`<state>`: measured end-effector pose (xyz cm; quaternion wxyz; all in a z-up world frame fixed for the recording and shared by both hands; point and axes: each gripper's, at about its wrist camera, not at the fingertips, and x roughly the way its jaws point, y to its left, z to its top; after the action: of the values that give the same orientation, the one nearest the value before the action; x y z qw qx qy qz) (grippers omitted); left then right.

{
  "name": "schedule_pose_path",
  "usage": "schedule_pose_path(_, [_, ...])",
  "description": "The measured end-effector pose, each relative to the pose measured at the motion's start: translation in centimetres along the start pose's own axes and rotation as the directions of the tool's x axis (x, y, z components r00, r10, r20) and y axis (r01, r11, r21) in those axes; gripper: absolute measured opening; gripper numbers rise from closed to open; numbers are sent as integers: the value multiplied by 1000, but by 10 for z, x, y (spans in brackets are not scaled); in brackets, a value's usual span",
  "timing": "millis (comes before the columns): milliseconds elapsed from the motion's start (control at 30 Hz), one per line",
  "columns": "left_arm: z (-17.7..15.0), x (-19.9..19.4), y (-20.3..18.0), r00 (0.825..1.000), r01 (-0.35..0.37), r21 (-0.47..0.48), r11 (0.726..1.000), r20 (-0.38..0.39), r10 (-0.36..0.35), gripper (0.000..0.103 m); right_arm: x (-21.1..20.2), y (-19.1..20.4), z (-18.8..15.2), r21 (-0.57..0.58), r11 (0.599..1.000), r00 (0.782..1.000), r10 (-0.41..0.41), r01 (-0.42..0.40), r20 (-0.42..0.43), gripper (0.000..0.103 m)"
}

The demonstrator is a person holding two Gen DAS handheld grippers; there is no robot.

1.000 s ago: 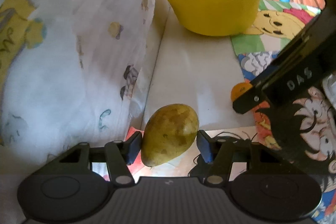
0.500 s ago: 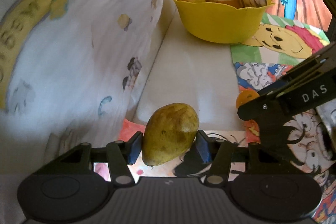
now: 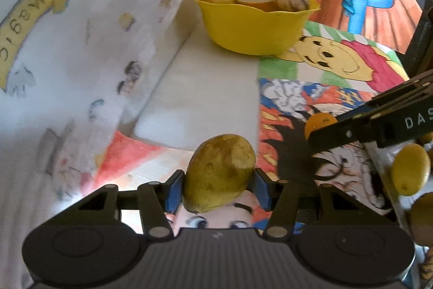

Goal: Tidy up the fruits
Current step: 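Carry the pear and orange toward the grey tray with both tools, then lower the pear onto the tray and open the left tool while the right tool releases the orange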

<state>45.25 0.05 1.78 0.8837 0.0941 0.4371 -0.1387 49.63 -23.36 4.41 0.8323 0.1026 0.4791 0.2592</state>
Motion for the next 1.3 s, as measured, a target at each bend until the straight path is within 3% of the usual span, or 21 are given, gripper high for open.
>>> schedule_pose_path(500, [-10, -22, -54, 992, 104, 1, 995, 67, -104, 56, -79, -24, -47, 104, 995, 991, -17, 3, 135, 35])
schedule_pose_path(767, [-9, -19, -77, 995, 57, 78, 995, 77, -63, 56, -95, -39, -69, 143, 990, 990, -39, 19, 136, 35])
schedule_pose_path(900, [-6, -16, -85, 997, 43, 163, 986, 60, -54, 57, -97, -42, -77, 155, 988, 991, -39, 19, 129, 35])
schedule_pose_path(1033, [-4, -3, -92, 998, 57, 222, 973, -9, -56, 60, -99, -41, -81, 154, 988, 991, -36, 16, 131, 35])
schedule_pose_path(1300, [-4, 0, -93, 998, 65, 198, 978, -18, -62, 58, -105, -44, -87, 171, 985, 989, -39, 14, 146, 35])
